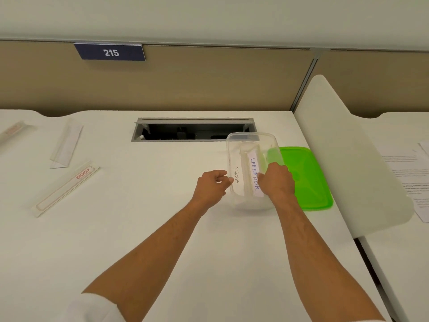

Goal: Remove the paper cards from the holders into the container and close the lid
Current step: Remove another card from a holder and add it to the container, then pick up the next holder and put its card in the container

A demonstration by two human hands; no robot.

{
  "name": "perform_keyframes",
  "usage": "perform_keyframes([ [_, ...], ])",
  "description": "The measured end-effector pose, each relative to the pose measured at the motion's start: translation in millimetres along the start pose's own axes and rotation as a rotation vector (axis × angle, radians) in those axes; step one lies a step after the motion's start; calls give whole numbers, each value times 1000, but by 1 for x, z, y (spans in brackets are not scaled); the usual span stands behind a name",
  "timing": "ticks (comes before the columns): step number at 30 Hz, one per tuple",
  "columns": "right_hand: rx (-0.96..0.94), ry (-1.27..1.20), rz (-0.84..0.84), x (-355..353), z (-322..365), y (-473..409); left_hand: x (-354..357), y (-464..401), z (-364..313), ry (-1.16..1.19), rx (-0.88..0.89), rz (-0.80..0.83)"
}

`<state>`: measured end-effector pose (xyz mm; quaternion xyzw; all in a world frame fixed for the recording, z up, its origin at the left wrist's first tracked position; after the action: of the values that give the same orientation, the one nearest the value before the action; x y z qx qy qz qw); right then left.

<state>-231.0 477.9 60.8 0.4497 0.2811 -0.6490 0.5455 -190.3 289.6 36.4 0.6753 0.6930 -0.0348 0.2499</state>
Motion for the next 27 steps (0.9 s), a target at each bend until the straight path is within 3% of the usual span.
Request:
perform_keyframes([
  [4,-175,-129,-145,-8,33,20,-17,10,9,-3,4,-64],
  [7,-328,-257,-146,5,65,37,-38,19,19,-27,26,-116],
  [18,-535,-177,77,117,153,95,-164,62,106,-197,-33,-373],
  [27,-593,-41,282,196,190,139,-248,93,169,-320,-78,-462],
])
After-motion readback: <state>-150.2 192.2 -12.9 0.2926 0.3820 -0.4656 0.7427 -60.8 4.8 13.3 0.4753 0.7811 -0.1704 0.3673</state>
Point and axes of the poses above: each hand's wrist, its own y-axis away from the middle knuckle, its own x-axis out of the palm, z = x × y, the point moved 3 cm from there along -y, towards the middle knuckle, and after that the axes turned 9 degrees about -y, right-handed, at the moved point
